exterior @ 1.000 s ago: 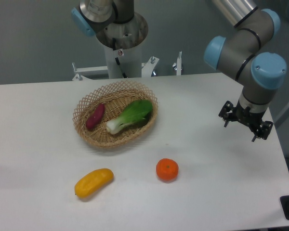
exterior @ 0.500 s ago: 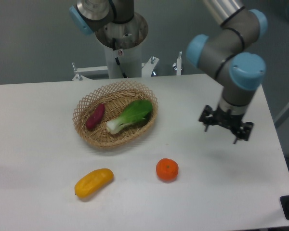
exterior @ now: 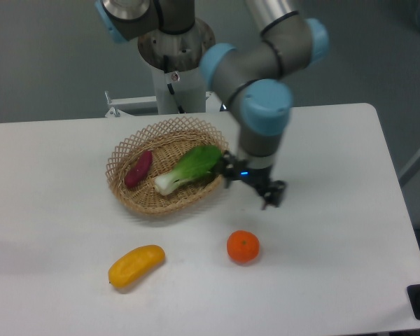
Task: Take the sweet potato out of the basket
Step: 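Move the gripper over the basket toward the purple sweet potato, then lower the gripper onto the sweet potato and close on it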
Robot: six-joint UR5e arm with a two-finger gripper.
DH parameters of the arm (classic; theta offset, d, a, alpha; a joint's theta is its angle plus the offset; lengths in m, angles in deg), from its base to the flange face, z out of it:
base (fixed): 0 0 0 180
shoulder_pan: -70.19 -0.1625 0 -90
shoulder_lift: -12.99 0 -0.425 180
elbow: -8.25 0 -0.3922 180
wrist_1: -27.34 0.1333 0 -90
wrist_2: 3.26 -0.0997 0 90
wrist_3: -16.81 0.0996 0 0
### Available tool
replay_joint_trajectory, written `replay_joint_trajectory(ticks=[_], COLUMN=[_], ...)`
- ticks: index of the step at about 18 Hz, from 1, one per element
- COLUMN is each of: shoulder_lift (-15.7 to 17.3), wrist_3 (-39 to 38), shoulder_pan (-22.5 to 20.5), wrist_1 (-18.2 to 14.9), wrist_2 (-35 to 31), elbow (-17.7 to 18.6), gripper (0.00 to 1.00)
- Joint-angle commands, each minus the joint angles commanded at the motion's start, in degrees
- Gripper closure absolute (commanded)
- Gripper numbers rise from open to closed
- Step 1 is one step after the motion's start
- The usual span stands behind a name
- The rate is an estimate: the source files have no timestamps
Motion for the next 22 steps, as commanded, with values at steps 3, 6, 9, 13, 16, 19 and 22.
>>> replay_joint_trajectory(ticks=[3, 6, 9, 13, 16, 19, 22], shoulder_lift=[0.0, 0.09, 0.09, 0.18, 0.09, 0.09, -0.52], wrist_3=[-0.61, -2.55, -2.72, -3.61, -3.61, -3.69, -3.61], shoulder_pan=[4.75, 8.62, 11.17, 13.37, 13.55, 14.51, 14.87], wrist_1=[0.09, 0.44, 0.44, 0.44, 0.44, 0.53, 0.53], wrist_2=[0.0, -0.09, -0.09, -0.18, -0.18, -0.18, -0.26], elbow=[1.85, 3.87, 5.36, 8.44, 9.67, 10.2, 10.55], gripper=[0.0, 0.0, 0.0, 0.0, 0.0, 0.01, 0.11])
